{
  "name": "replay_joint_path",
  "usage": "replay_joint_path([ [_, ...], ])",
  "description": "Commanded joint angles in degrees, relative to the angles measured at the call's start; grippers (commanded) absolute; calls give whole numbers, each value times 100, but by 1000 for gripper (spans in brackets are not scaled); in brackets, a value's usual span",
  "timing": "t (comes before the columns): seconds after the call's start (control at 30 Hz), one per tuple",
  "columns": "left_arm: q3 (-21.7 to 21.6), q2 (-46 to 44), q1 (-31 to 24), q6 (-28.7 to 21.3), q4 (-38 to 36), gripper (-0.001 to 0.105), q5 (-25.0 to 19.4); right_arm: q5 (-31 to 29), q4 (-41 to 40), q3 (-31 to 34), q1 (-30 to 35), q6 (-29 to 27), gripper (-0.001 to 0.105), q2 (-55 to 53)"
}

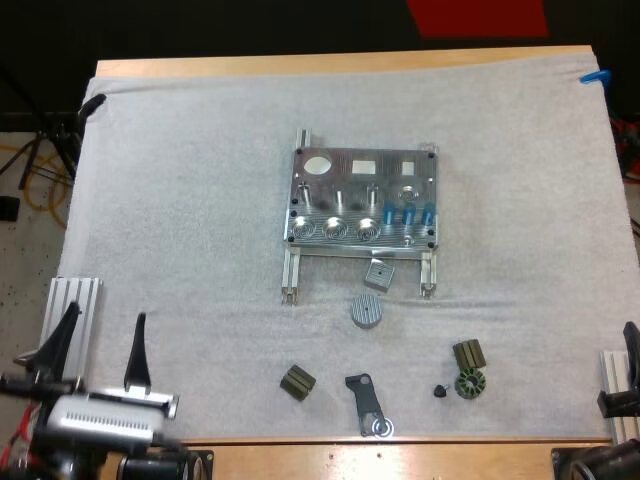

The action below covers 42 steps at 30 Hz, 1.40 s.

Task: Load cells from right to left

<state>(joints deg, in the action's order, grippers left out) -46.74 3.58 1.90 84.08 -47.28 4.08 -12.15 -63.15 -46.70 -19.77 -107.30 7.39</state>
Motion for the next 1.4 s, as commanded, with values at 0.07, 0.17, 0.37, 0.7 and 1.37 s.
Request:
replay_joint_path([
  [0.07, -22, -358, -10, 97, -578, 59, -138, 290, 42, 206, 27, 226, 44, -162],
  [0.17, -22, -680, -10, 97, -998, 59, -331, 335, 126, 392, 27, 231, 44, -229],
  [0.37, -41, -1265, -10, 274, -1543, 59, -674, 335, 340, 666, 27, 231, 44, -234],
  [0.7, 195, -1231, -10, 541, -2031, 59, -635, 547, 790, 1058, 27, 211, 44, -234],
  [1.37, 1498, -1231, -10, 1133, -1629, 59, -250, 987, 407, 1618, 27, 253, 44, -234],
])
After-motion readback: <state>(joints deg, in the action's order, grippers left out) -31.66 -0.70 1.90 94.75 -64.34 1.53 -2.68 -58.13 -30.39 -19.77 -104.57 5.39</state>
